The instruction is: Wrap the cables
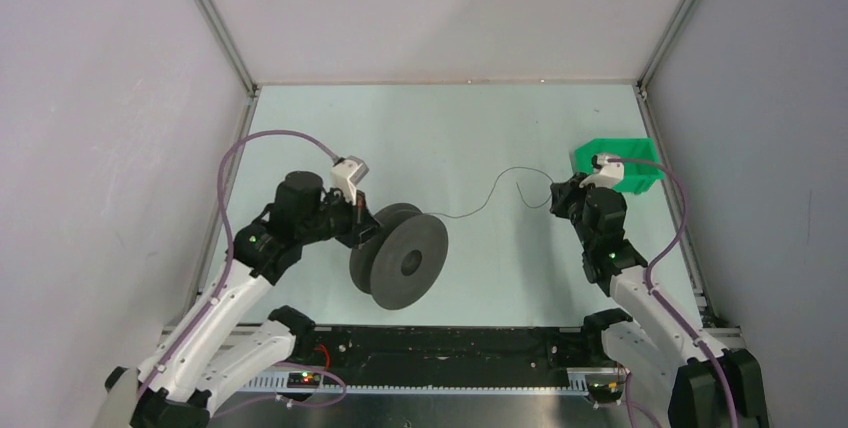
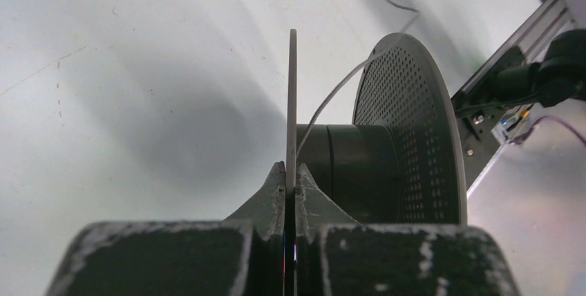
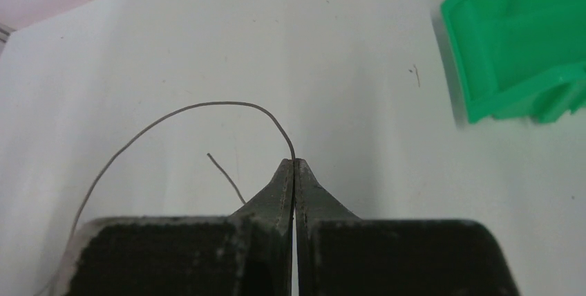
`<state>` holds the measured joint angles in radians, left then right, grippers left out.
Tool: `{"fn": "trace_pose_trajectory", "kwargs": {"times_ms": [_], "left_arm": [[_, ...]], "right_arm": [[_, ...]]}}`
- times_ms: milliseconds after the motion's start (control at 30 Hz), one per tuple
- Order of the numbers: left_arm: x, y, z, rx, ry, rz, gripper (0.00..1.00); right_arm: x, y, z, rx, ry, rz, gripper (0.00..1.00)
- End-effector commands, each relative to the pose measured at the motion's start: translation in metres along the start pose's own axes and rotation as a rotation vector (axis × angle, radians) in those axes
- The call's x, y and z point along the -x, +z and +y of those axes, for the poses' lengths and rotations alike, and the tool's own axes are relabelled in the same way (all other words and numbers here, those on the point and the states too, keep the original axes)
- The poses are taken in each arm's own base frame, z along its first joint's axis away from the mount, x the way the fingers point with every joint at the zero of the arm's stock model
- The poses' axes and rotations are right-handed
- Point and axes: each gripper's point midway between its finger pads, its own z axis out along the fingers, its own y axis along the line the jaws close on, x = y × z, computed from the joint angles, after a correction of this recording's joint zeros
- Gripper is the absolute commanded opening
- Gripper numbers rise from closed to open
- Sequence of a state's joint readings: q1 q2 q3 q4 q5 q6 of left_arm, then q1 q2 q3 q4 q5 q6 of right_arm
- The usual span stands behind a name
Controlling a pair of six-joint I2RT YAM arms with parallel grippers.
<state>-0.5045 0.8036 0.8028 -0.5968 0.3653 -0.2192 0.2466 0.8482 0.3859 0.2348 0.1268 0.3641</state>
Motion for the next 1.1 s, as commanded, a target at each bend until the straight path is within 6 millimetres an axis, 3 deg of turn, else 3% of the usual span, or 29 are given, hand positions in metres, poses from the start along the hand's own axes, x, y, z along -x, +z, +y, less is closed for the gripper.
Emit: {"fn": "trace_pose_trajectory", "kwargs": {"times_ms": [0, 100, 200, 333, 533, 633, 800, 1033, 1067], "left_arm": [[0.050, -0.029, -0.034, -0.135, -0.004, -0.161, 0.00], [0.066, -0.036, -0.039, -0.155, -0.034, -0.217, 0.00], [0.089, -0.046, -0.046, -0.209, -0.084, -0.288, 0.00], [0.115, -0.054, -0.035, -0.167, -0.134, -0.381, 0.00], [0.147, -0.052, -0.019, -0.201, -0.329, -0.531, 0.00], [0.152, -0.045, -0.004, -0.230, -0.467, -0.593, 0.00], [0.164, -0.038, 0.016, -0.185, -0.489, -0.637, 0.00], [0.175, -0.034, 0.042, -0.076, -0.447, -0.671, 0.00], [0.174, -0.033, 0.045, -0.062, -0.449, -0.666, 0.00]], "right_arm": [[-0.008, 0.000, -0.010, -0.051, 0.038, 0.021, 0.00], [-0.017, -0.006, -0.001, -0.009, 0.038, 0.041, 0.00], [-0.030, -0.012, -0.007, -0.034, 0.043, 0.064, 0.00], [-0.046, -0.020, 0.003, 0.000, 0.047, 0.102, 0.00], [-0.069, -0.052, 0.041, 0.109, -0.010, 0.121, 0.00], [-0.077, -0.072, 0.064, 0.209, 0.000, 0.112, 0.00], [-0.094, -0.102, 0.103, 0.367, -0.079, 0.147, 0.00], [-0.089, -0.137, 0.149, 0.492, -0.114, 0.147, 0.00], [-0.080, -0.141, 0.159, 0.510, -0.098, 0.143, 0.00]]}}
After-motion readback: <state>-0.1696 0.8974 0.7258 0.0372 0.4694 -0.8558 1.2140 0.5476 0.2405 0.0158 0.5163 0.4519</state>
